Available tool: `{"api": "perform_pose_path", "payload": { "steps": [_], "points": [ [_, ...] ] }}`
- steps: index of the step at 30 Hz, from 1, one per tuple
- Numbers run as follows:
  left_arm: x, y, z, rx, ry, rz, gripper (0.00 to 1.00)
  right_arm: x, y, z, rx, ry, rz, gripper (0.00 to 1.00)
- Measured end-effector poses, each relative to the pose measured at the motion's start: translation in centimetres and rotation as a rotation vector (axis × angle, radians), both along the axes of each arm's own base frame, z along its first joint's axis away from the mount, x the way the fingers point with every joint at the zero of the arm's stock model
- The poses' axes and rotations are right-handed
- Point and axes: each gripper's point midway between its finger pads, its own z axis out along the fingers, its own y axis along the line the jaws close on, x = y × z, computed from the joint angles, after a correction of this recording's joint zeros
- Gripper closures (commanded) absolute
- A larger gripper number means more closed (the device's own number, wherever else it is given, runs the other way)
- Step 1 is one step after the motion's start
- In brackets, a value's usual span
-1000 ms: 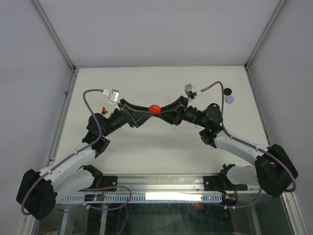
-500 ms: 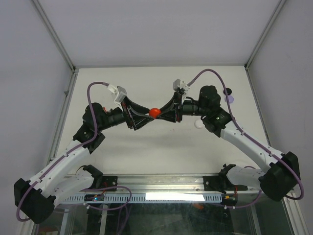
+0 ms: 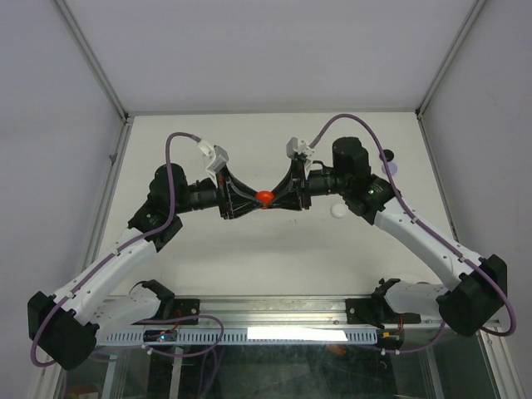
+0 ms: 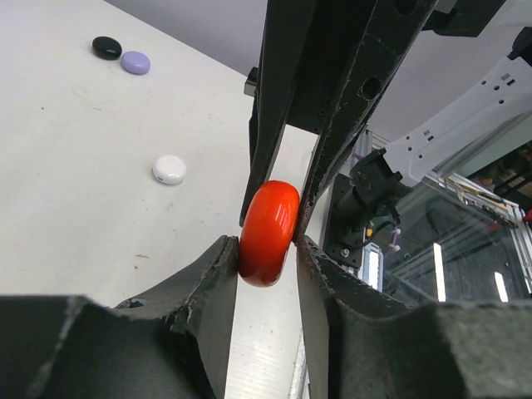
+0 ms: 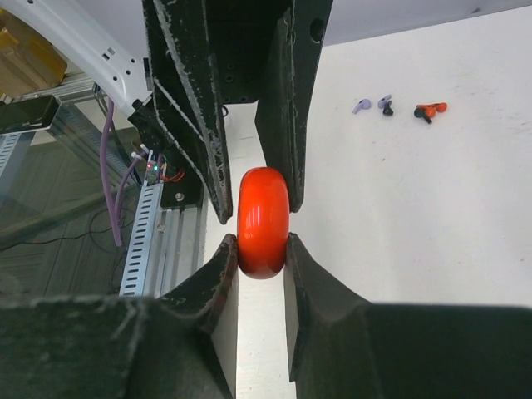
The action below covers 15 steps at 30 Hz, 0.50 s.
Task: Insert the wireless bluetooth earbuds into the charging case
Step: Pick up the charging case at the center of the board.
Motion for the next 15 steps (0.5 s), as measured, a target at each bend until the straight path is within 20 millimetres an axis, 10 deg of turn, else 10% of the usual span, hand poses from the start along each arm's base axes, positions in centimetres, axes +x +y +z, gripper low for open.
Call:
{"api": "perform_pose_path", "payload": {
  "steps": [8, 15],
  "points": [
    [-0.34, -0.09, -0.58, 0.022, 0.008, -0.038, 0.99, -0.49, -0.03, -0.51, -0.021, 0.015, 0.037, 0.87],
    [-0.33, -0.06, -0.37, 0.009, -0.006, -0.035, 1.00, -0.41, 0.03, -0.51, 0.005, 0.010, 0.023, 0.55]
  ]
}}
